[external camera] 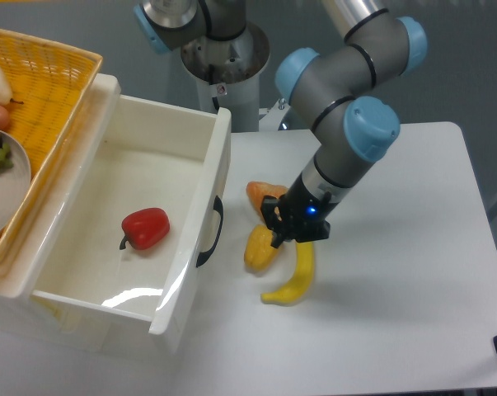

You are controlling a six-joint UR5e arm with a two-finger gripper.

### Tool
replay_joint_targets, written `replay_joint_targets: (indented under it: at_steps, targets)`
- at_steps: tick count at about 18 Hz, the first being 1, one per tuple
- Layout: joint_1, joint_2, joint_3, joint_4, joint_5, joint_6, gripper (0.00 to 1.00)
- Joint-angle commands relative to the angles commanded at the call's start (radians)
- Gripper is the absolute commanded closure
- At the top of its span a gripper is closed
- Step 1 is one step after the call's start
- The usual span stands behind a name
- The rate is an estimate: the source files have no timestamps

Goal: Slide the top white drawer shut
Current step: 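Move the gripper over the fruit toward the open drawer's front panel, then lower the gripper against the drawer's front panel beside the handle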

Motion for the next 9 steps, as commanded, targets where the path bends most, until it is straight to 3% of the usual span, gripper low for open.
replay_joint_targets:
  at_steps: [3,9]
  targets:
    - [-0.011,0.032,0.012,-0.029,-0.044,-0.002,0.93]
    - [-0.031,0.028,0.014,-0.041,-0.049,-0.002,0.93]
